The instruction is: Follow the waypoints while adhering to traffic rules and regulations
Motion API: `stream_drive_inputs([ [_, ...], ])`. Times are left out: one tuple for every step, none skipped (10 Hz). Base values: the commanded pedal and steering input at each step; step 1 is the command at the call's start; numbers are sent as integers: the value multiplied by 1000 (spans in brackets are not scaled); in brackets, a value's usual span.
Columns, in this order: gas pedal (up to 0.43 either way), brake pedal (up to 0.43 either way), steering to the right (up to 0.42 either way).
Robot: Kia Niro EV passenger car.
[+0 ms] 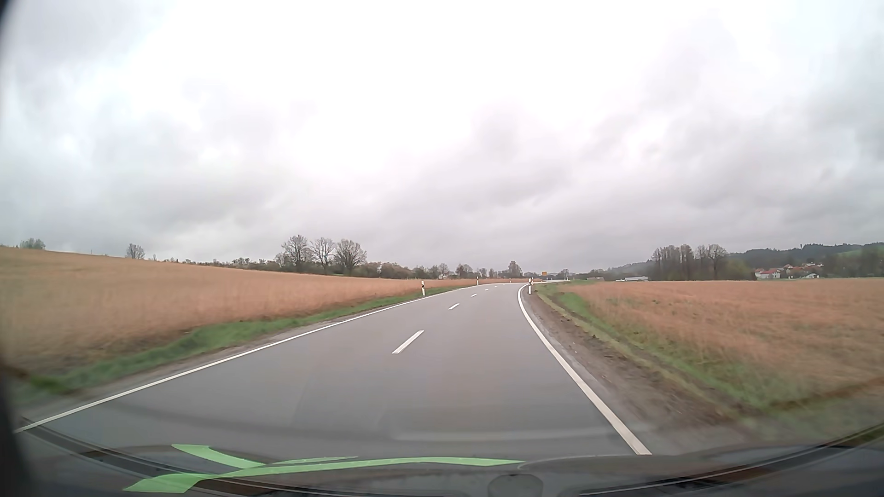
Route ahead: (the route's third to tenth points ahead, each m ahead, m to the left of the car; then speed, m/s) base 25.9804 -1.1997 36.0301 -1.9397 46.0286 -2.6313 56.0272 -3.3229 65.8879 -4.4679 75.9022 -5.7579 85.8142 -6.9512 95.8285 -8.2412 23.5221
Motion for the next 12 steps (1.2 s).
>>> stream_drive_inputs([
  [47, 0, 7],
  [67, 0, 9],
  [98, 0, 11],
  [130, 0, 13],
  [138, 0, 13],
  [138, 0, 13],
  [138, 0, 13],
  [118, 0, 13],
  [47, 0, 12],
  [39, 0, 12],
  [8, 0, 10],
  [0, 0, 8],
])
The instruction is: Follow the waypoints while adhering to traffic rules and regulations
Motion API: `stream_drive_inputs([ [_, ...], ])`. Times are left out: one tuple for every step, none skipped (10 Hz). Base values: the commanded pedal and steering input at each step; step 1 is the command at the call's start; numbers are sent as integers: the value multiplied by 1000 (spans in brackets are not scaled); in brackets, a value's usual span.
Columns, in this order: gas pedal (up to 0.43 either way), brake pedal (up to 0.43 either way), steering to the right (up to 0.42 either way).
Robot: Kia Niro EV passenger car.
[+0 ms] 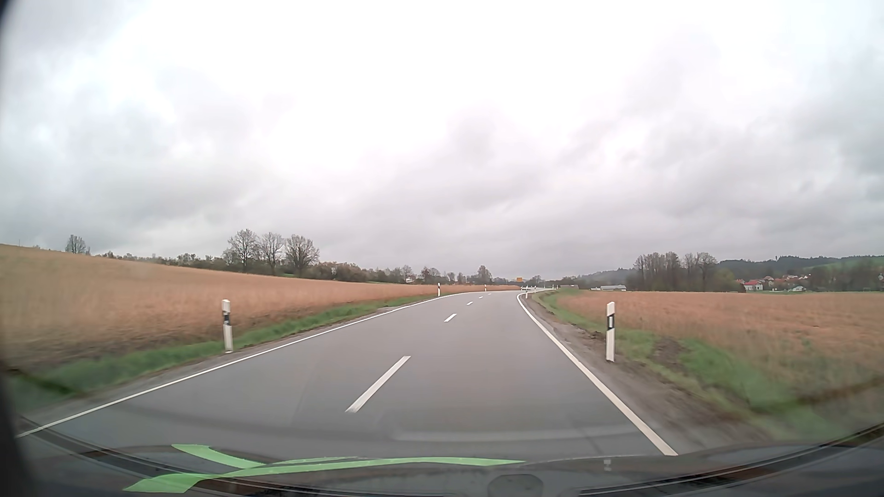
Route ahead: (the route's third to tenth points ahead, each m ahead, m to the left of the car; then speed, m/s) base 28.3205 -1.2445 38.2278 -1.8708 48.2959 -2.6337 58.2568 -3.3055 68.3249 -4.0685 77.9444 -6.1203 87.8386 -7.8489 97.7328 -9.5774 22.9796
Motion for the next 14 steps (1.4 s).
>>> stream_drive_inputs([
  [0, 0, 8],
  [0, 0, 8],
  [0, 0, 9],
  [0, 0, 10],
  [0, 0, 10],
  [0, 0, 10],
  [0, 0, 10],
  [0, 0, 11],
  [0, 0, 13],
  [8, 0, 14],
  [20, 0, 14],
  [28, 0, 13],
  [39, 0, 13],
  [39, 0, 13],
])
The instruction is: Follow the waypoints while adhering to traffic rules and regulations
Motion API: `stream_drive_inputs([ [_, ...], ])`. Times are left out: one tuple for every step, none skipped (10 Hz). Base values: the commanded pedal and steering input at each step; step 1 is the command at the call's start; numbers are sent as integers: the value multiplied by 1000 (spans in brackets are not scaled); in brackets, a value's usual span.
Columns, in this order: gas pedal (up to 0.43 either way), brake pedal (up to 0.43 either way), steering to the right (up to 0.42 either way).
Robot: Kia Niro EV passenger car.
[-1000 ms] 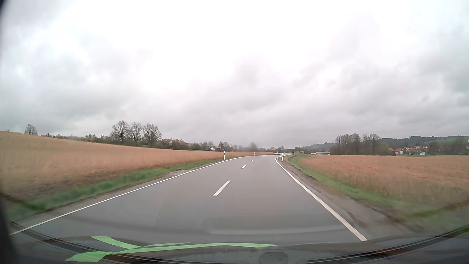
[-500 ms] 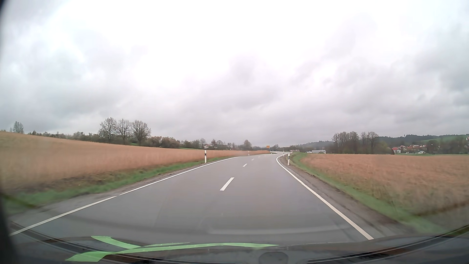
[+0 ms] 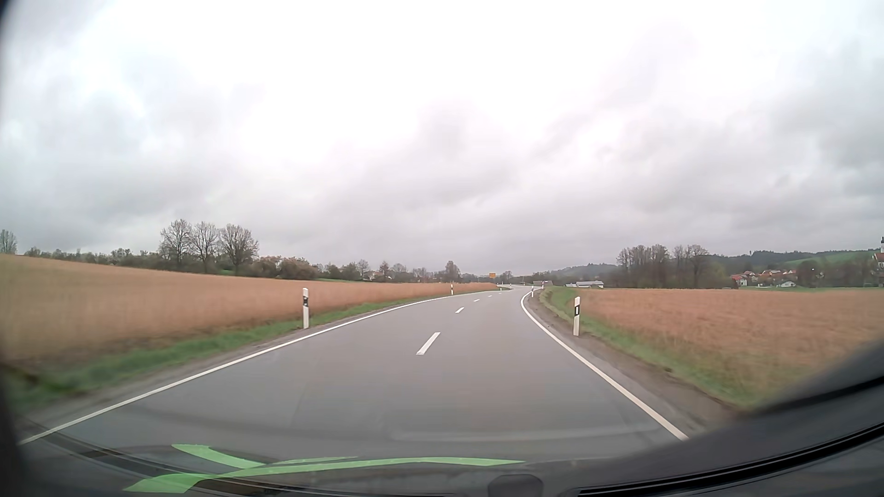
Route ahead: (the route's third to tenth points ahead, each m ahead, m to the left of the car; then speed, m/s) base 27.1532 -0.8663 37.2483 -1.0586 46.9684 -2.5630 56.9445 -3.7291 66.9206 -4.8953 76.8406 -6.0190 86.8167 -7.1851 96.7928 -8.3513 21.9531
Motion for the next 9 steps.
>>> stream_drive_inputs([
  [47, 0, 13],
  [47, 0, 13],
  [47, 0, 14],
  [47, 0, 15],
  [47, 0, 15],
  [47, 0, 15],
  [47, 0, 15],
  [47, 0, 15],
  [47, 0, 14],
])
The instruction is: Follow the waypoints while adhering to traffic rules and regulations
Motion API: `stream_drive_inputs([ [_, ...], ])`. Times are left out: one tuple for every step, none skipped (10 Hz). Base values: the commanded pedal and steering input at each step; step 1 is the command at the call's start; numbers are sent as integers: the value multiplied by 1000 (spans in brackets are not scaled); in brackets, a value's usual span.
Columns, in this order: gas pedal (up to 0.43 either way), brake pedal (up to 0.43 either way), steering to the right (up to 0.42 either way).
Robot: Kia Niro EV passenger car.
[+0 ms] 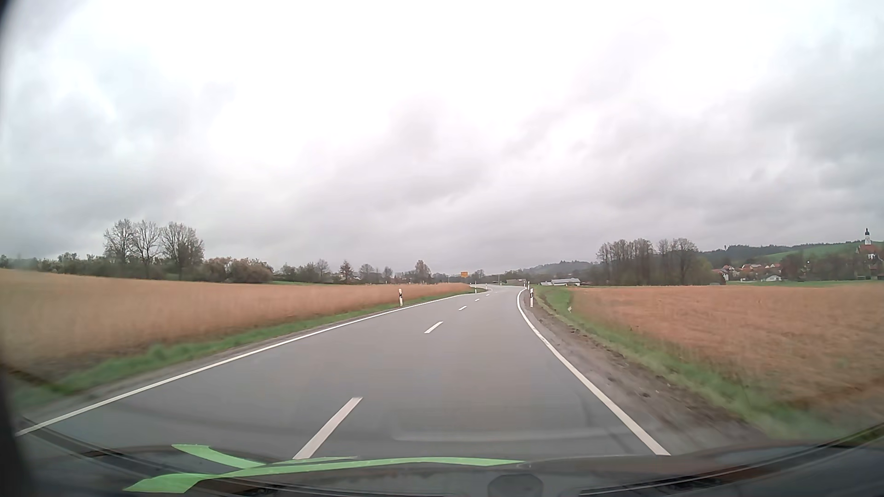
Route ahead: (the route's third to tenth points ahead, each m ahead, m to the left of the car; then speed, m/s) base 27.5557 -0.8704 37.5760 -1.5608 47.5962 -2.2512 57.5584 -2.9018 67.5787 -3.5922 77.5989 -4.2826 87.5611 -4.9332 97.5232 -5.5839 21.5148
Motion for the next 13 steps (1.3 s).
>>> stream_drive_inputs([
  [47, 0, 11],
  [47, 0, 11],
  [47, 0, 11],
  [47, 0, 11],
  [67, 0, 10],
  [87, 0, 8],
  [98, 0, 8],
  [98, 0, 8],
  [87, 0, 10],
  [28, 0, 9],
  [0, 0, 9],
  [0, 0, 9],
  [0, 0, 8],
])
